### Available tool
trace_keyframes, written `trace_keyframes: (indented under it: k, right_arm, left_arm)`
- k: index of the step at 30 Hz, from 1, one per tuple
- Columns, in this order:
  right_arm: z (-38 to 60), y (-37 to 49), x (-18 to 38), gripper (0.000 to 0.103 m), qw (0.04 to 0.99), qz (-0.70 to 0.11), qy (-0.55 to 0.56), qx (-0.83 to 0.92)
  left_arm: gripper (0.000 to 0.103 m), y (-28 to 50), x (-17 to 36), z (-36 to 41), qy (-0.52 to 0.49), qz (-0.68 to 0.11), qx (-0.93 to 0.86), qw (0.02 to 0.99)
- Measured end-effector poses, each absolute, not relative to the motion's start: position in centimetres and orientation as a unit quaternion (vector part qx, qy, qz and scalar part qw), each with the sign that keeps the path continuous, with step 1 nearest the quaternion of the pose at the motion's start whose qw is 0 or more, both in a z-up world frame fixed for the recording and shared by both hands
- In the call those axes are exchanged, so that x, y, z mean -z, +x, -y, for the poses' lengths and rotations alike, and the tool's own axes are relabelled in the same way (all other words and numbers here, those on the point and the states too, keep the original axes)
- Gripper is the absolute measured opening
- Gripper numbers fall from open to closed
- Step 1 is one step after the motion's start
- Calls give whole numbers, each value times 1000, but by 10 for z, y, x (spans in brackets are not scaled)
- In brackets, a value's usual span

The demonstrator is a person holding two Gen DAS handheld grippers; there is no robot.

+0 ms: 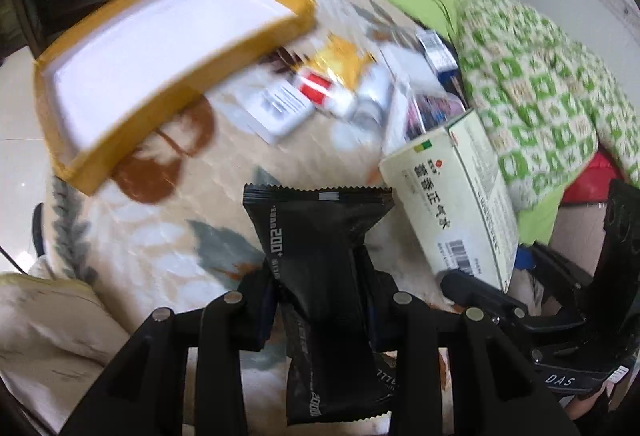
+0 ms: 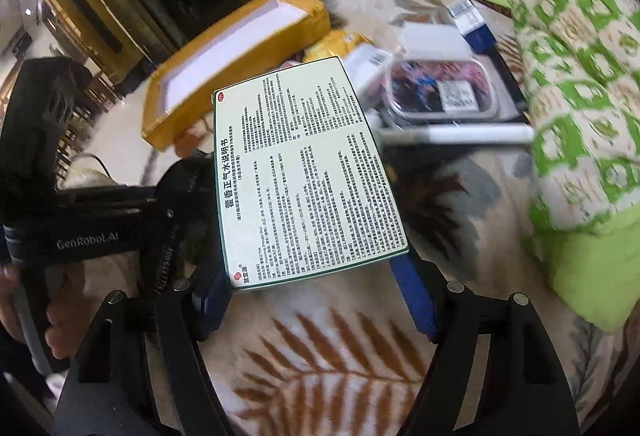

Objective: Organize objects
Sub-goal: 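Carry the black packet with the left tool while the right tool carries the medicine box to the tray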

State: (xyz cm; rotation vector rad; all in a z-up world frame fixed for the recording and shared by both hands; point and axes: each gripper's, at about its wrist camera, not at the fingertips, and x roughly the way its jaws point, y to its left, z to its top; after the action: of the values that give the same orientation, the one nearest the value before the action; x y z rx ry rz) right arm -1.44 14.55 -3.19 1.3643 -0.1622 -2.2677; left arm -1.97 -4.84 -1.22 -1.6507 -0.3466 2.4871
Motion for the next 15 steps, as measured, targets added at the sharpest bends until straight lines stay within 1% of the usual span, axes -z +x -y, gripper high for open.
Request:
trace_keyframes:
  k: [2,10,15]
  right_arm:
    - [-135,-21,28,74,252,70,496,828]
    - [-75,-67,19,74,284,101,498,813]
    - [-30,-105,20,74,294,88,501,809]
  left_arm:
    - [35,-36,7,59,-539,126,-831,54]
    - [35,-59,-22,158,-505,171,-846,-12]
    - [35,-96,-19,207,-503,185,-843,-38]
